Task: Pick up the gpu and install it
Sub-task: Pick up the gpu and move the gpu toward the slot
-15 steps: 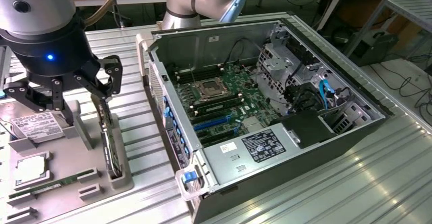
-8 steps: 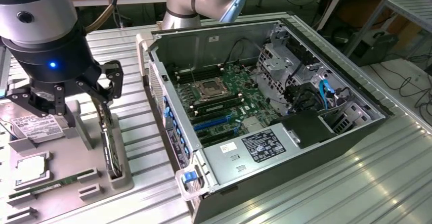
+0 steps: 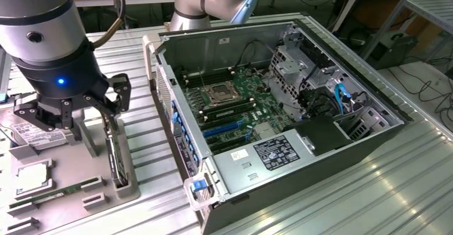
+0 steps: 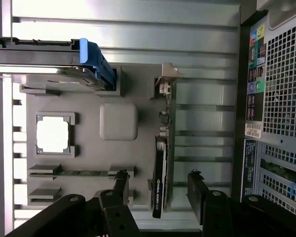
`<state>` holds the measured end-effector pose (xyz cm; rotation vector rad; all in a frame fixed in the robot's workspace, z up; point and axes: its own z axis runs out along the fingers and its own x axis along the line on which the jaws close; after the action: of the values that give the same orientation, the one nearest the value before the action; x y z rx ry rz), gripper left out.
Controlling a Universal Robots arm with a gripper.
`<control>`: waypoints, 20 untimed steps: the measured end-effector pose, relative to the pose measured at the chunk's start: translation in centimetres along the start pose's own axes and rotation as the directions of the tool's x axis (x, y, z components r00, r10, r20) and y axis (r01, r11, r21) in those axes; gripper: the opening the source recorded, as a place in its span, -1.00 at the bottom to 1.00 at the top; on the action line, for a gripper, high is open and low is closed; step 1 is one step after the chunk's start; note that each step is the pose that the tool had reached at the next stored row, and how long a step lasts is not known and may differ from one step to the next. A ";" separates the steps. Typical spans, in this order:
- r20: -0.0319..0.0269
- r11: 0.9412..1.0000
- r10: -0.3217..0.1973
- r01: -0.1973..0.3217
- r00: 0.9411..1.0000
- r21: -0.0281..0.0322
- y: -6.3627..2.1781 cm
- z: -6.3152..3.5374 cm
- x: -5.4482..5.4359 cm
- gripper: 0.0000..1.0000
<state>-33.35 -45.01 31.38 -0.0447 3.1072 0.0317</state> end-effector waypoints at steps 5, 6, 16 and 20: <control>-0.001 1.000 0.000 0.000 1.000 0.000 -0.11 1.27 0.0 0.21; -0.001 1.000 0.000 0.000 1.000 0.000 -0.12 1.51 0.1 0.21; -0.001 1.000 0.000 0.000 1.000 0.000 -0.17 3.49 -0.2 0.21; -0.001 1.000 0.000 0.000 1.000 0.000 -0.18 4.25 -0.1 0.21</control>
<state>-33.07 -45.10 27.14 -0.0448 3.1078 0.0312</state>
